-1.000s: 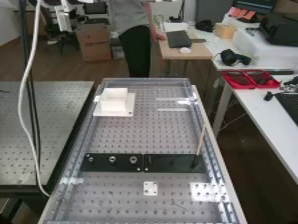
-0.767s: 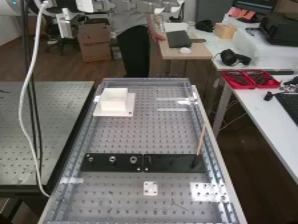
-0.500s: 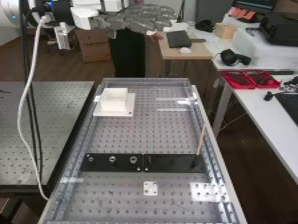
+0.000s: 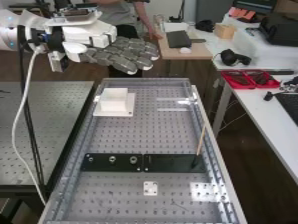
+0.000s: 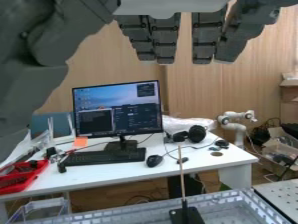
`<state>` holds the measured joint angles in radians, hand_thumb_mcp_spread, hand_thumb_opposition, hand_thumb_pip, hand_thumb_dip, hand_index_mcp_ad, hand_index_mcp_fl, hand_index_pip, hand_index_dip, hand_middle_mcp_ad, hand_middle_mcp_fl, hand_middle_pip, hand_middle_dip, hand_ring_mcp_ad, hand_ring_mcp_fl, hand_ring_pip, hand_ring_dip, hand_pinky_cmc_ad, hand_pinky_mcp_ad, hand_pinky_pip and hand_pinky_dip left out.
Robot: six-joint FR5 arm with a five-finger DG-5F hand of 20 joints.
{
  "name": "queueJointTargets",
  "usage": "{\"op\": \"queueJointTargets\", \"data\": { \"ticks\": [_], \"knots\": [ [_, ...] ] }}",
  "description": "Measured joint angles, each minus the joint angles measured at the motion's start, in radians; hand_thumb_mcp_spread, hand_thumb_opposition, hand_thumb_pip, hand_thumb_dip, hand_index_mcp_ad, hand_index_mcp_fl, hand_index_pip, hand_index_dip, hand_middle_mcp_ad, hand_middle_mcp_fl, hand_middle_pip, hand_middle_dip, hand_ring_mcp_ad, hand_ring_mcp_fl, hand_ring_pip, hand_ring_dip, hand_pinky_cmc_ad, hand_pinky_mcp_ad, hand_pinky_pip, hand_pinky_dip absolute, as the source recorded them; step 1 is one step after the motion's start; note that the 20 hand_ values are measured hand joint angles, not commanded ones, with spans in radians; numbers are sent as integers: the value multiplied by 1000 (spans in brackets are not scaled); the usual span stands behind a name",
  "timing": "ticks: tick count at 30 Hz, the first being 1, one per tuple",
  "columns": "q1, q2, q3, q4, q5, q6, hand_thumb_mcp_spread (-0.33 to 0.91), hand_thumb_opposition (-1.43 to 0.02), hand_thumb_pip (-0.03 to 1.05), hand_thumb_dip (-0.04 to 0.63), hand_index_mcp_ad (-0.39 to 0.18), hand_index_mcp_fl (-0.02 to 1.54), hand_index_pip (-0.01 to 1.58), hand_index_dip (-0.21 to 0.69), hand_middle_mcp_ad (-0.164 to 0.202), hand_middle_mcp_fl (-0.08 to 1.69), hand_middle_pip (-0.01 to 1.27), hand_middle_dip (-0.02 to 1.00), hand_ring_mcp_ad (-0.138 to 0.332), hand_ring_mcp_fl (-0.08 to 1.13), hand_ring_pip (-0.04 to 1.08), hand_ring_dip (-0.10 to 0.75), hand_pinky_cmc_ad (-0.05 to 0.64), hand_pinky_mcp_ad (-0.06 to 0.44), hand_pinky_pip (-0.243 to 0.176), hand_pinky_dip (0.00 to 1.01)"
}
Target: Grab the pcb board and place it in the clear container
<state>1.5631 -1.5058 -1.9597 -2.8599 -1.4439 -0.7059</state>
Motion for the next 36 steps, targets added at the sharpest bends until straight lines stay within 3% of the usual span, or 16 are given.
{"op": "queueJointTargets", "data": {
  "ticks": [6, 10, 18, 22, 25, 29, 36],
  "knots": [
    [7, -6, -64, 32, 32, 9, 218, -721, 323, 16, 103, 26, 87, 202, 110, -12, 152, 47, 227, 51, 89, -16, 164, 168, -131, 410],
    [1, -19, -81, 62, 41, 10, 250, -724, 354, 17, 68, 26, 87, 197, 108, -12, 148, 54, 230, 47, 89, -16, 168, 169, -127, 428],
    [-31, -108, -94, 147, 61, 3, 278, -740, 475, 61, 24, 42, 101, 188, 106, -9, 148, 75, 234, 30, 89, -16, 178, 171, -127, 473],
    [-46, -143, -104, 217, 57, -3, 291, -740, 482, 94, 24, 37, 106, 169, 110, -10, 148, 77, 237, 35, 87, -16, 187, 168, -127, 480],
    [-55, -165, -119, 285, 48, -8, 311, -759, 571, 126, 9, 54, 265, 141, 110, -10, 145, 77, 232, 14, 91, -16, 185, 166, -131, 480],
    [-61, -201, -133, 346, 32, -21, 335, -771, 613, 159, -7, 59, 483, 122, 110, -10, 148, 94, 237, 14, 91, -16, 188, 168, -131, 480],
    [-55, -250, -131, 367, 35, -13, 354, -801, 649, 204, -24, 37, 915, 75, 106, -12, 145, 94, 237, 16, 87, -16, 192, 171, -127, 480]
  ]
}}
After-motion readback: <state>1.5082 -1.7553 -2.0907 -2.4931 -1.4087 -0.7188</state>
